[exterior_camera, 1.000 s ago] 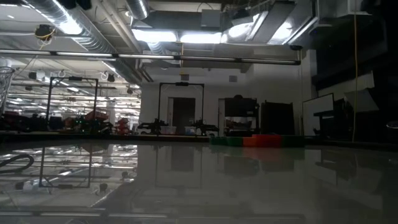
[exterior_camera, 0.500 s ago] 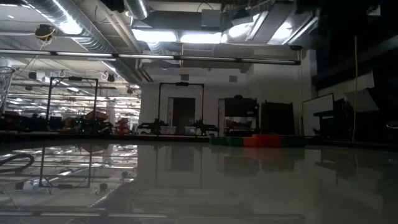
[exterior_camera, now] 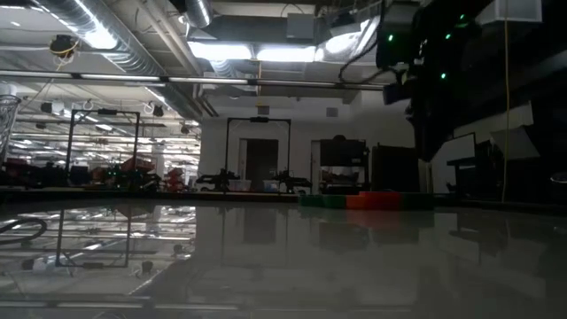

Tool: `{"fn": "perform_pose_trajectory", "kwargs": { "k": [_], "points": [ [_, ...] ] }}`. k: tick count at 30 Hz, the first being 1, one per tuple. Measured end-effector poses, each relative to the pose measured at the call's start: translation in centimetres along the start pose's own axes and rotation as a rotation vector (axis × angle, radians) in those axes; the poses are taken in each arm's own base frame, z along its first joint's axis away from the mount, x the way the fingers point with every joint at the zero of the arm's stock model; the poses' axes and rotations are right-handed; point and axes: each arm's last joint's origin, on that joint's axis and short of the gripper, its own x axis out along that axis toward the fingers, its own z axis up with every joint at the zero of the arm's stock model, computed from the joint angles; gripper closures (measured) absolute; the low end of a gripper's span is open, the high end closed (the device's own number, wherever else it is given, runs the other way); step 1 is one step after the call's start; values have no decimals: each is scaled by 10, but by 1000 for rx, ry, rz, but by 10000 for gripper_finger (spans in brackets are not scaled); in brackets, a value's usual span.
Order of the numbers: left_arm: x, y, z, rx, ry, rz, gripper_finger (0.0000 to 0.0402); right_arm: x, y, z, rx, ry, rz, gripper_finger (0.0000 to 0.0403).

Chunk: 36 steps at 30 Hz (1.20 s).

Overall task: Sort blocks by size
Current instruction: Put the small blue game piece into the right transparent bin

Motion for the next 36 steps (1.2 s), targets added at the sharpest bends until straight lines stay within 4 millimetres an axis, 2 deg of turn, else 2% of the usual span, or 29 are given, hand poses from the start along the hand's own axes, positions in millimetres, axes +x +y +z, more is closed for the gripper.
{"fn": "perform_pose_trajectory", "kwargs": {
  "k": [9,15,22,29,36],
  "points": [
    [8,18,4,19,12,29,266,32,-38,1,-40,64,44,166],
    [15,28,6,14,41,22,267,55,-47,5,-89,102,46,166],
    [20,35,7,-14,61,11,267,74,-48,7,-163,173,-6,166],
    [19,32,6,-25,84,-72,267,78,-53,8,-142,162,-15,166],
    [5,13,-4,-107,148,-193,267,78,-54,9,-134,146,-14,166]
  ]
}}
